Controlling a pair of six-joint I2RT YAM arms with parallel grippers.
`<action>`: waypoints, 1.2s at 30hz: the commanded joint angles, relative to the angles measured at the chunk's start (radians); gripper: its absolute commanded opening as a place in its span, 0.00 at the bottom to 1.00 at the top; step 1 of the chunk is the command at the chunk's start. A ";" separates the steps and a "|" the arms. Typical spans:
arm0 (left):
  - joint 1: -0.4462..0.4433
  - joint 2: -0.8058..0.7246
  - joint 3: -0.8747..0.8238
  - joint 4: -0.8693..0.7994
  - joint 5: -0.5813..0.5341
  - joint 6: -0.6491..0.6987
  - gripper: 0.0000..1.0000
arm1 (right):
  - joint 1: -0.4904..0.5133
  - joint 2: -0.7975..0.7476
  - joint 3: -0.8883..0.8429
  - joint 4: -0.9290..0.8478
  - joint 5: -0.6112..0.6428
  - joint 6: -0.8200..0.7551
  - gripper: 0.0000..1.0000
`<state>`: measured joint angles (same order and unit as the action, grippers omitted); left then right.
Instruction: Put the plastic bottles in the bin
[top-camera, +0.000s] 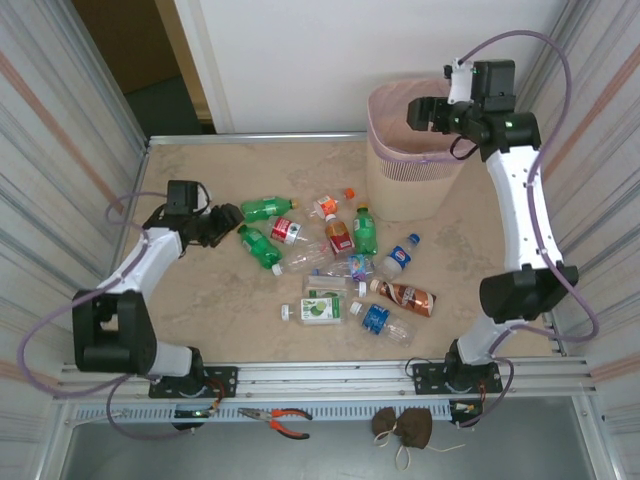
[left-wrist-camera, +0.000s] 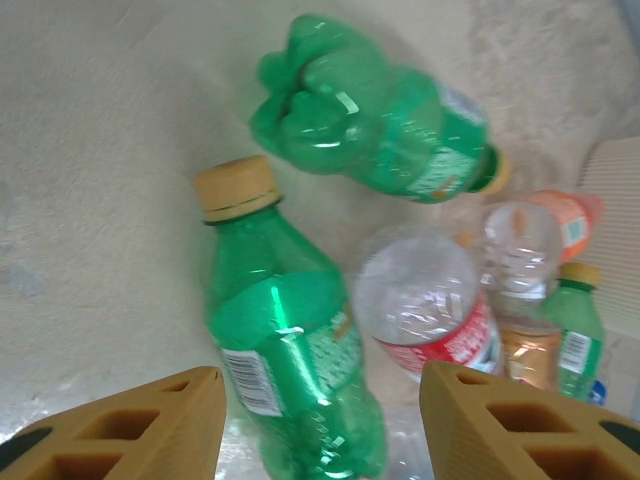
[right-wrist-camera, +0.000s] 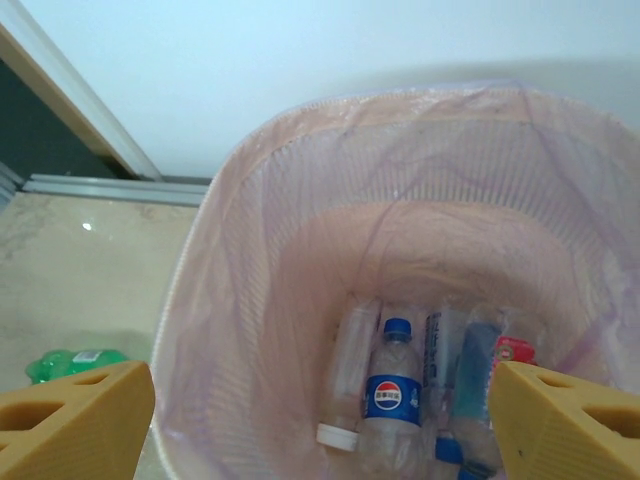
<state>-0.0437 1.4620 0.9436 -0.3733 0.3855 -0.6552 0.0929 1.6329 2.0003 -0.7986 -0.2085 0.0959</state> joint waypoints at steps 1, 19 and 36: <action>0.008 0.061 0.048 0.005 0.023 0.057 0.53 | 0.000 -0.074 -0.051 0.042 0.013 0.004 0.86; 0.042 0.356 0.125 0.154 0.138 0.044 0.52 | 0.001 -0.168 -0.112 0.023 0.029 -0.005 0.86; 0.062 0.246 0.063 0.174 0.139 0.042 0.28 | 0.026 -0.207 -0.165 0.022 0.044 -0.010 0.86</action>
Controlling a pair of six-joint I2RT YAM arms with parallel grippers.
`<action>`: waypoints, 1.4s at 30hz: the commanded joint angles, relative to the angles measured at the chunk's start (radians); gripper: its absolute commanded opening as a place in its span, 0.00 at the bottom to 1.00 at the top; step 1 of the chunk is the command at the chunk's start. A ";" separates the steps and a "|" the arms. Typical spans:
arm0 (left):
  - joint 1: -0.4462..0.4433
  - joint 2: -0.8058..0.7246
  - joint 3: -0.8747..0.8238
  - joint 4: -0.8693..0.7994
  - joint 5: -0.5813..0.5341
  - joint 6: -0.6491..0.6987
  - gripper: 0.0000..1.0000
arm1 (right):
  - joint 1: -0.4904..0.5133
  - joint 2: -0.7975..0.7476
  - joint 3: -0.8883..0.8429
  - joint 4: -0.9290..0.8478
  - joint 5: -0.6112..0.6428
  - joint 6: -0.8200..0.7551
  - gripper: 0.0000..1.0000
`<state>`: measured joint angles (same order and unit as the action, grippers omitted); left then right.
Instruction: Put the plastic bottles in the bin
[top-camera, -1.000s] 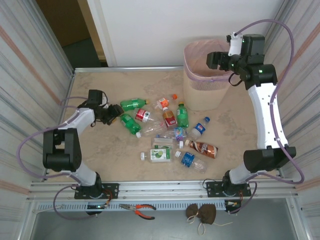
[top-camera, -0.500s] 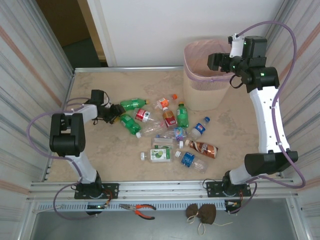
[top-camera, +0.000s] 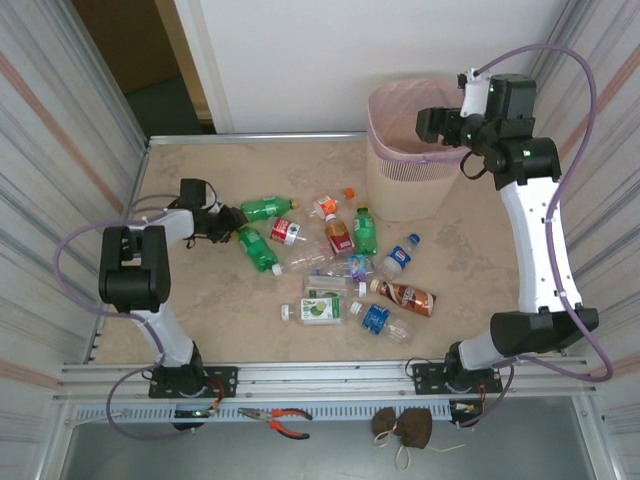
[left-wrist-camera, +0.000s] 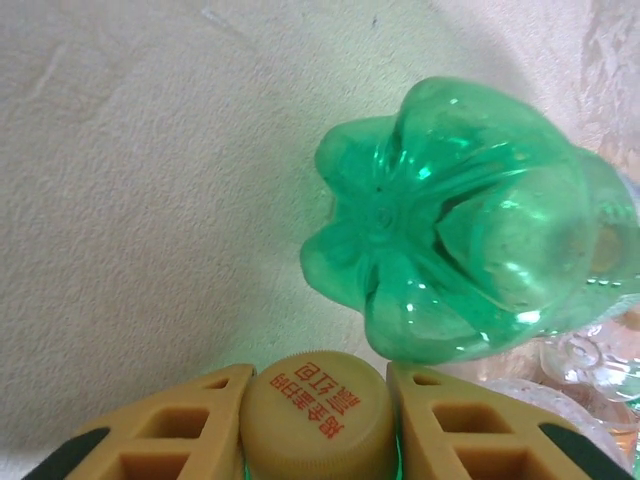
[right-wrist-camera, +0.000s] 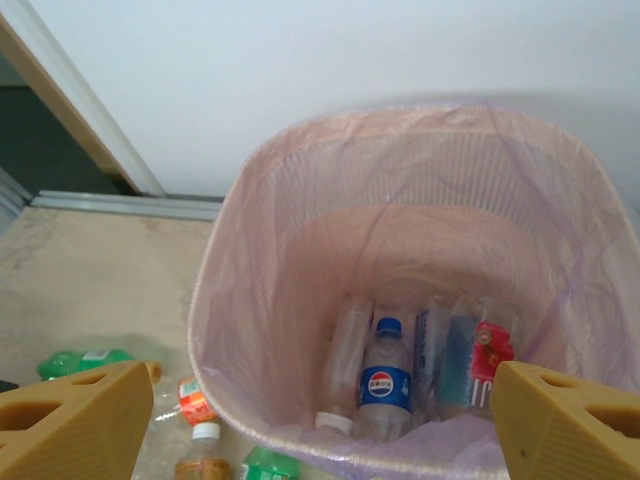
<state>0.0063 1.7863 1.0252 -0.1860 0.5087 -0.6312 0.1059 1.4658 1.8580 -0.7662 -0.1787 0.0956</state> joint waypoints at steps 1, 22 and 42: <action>0.014 -0.102 -0.023 -0.024 0.016 0.026 0.27 | 0.019 -0.048 -0.032 -0.007 0.013 -0.008 0.86; -0.079 -0.640 0.001 0.130 0.335 0.191 0.25 | 0.206 -0.257 -0.413 0.401 -0.427 0.085 0.87; -0.392 -0.656 0.250 0.147 0.216 0.318 0.22 | 0.581 -0.140 -0.454 0.632 -0.429 0.112 0.92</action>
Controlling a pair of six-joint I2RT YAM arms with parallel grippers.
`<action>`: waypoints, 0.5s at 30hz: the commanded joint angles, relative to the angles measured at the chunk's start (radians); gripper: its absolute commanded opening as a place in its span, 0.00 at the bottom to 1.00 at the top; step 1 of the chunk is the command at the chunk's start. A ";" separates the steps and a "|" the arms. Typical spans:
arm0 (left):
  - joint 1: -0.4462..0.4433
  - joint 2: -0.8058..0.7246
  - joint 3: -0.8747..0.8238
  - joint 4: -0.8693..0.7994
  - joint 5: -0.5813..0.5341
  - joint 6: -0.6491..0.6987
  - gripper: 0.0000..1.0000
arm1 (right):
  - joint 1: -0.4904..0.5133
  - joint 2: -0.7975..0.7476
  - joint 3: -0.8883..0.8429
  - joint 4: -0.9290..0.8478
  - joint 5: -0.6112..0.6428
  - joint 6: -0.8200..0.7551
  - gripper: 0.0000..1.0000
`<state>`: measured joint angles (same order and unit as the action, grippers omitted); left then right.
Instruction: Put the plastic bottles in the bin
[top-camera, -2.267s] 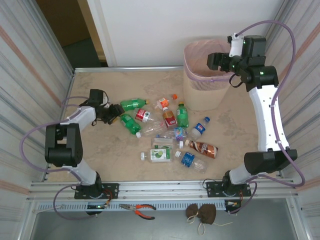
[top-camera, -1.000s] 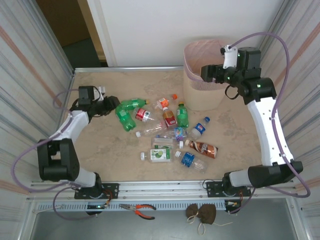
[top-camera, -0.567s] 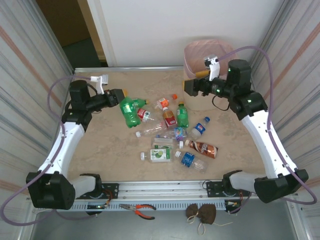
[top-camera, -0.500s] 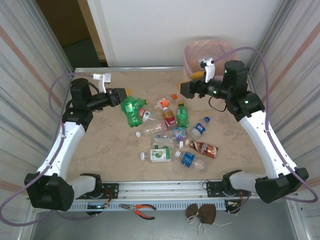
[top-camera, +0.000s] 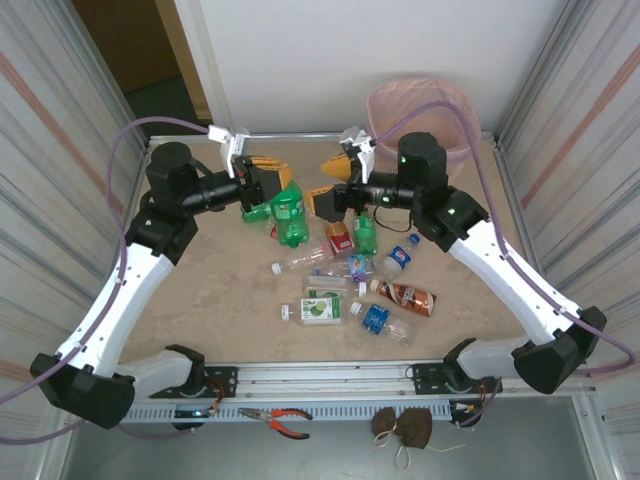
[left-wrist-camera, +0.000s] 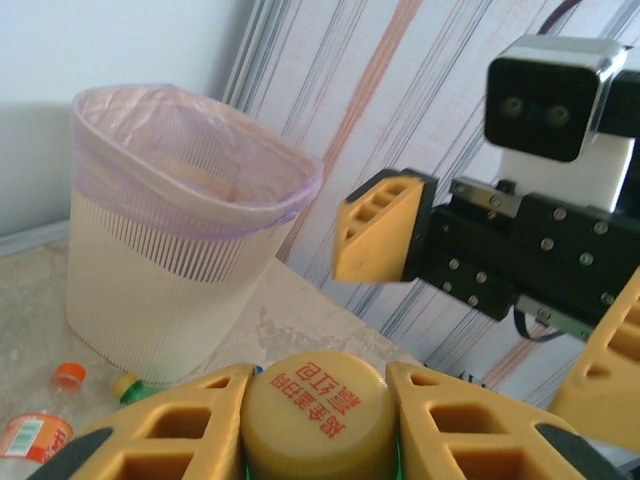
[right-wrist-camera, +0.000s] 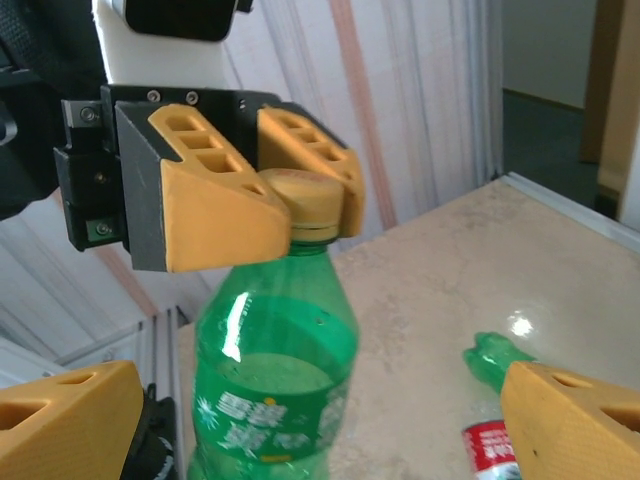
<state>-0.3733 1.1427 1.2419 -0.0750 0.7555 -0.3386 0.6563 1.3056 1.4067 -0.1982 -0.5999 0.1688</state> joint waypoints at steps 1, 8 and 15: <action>-0.016 -0.013 0.035 0.040 -0.034 0.027 0.22 | 0.044 0.031 -0.002 0.075 -0.009 0.044 0.92; -0.024 -0.010 0.053 0.050 -0.033 0.017 0.22 | 0.101 0.091 0.012 0.085 0.007 0.046 0.91; -0.026 -0.009 0.059 0.062 -0.028 0.005 0.22 | 0.119 0.117 0.028 0.065 0.005 0.022 0.83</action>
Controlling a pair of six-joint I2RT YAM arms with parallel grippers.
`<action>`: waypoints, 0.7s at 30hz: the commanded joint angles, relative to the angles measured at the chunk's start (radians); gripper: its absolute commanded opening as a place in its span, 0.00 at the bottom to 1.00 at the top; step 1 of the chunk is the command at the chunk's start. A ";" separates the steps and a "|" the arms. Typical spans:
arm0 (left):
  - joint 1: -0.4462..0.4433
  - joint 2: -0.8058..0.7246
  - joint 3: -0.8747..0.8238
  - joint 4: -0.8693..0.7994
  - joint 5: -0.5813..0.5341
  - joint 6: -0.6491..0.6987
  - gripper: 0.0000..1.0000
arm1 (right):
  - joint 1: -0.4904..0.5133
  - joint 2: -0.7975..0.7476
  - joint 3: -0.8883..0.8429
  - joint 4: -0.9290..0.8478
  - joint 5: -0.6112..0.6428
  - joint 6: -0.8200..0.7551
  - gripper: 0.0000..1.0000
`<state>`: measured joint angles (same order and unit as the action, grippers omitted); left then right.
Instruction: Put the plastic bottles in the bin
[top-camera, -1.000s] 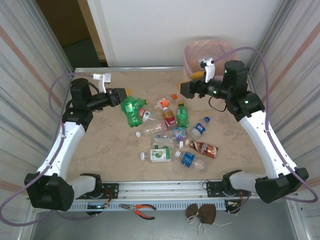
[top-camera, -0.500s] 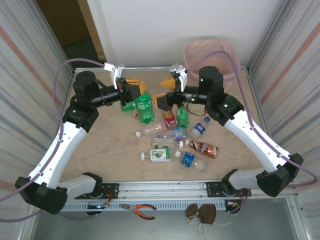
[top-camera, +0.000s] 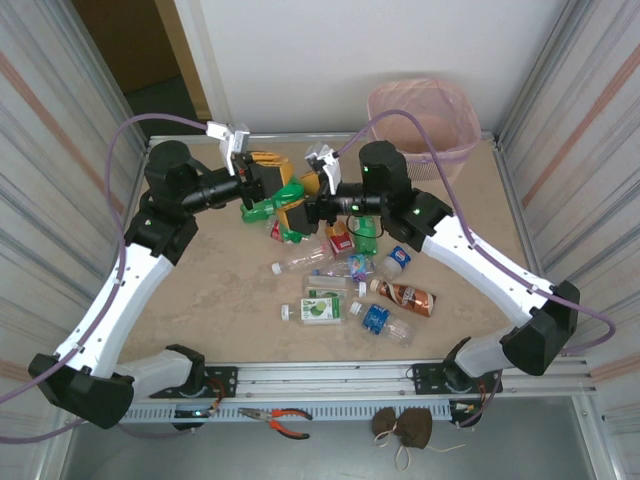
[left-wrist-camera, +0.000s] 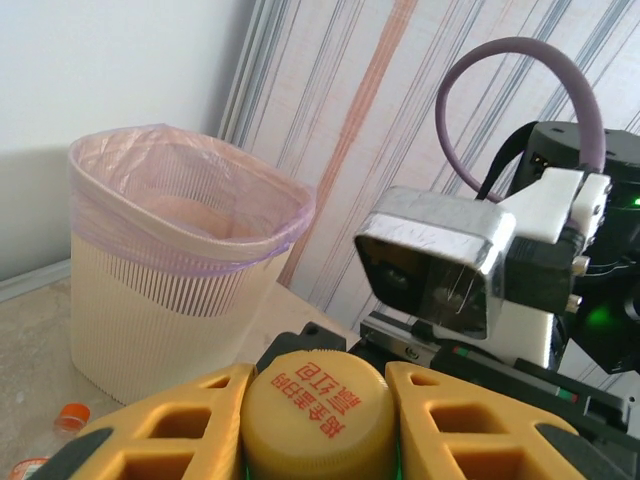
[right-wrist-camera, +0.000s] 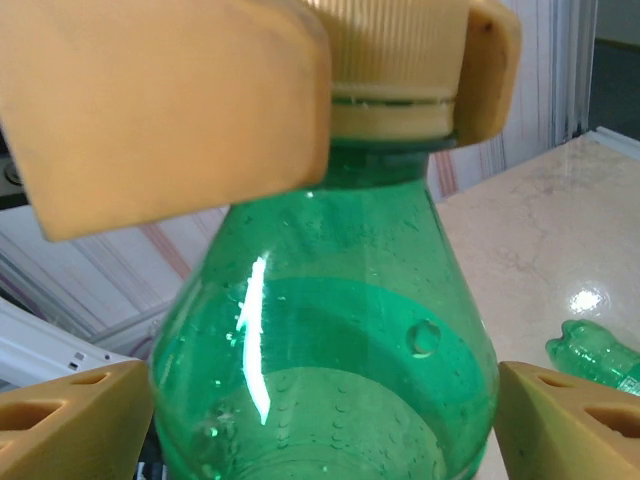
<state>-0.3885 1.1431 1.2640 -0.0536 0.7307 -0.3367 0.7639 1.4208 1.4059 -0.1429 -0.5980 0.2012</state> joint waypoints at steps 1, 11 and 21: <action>-0.010 -0.010 0.037 0.045 0.001 0.001 0.22 | 0.011 0.003 0.028 0.011 0.006 -0.010 0.81; -0.010 -0.019 0.035 0.045 0.002 -0.004 0.28 | 0.013 -0.003 0.040 0.011 0.018 -0.008 0.62; -0.010 -0.086 0.011 0.029 -0.074 0.014 0.62 | -0.036 -0.040 0.051 -0.039 0.063 -0.034 0.58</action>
<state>-0.3931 1.1133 1.2659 -0.0513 0.6884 -0.3382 0.7559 1.4204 1.4128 -0.1654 -0.5606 0.1936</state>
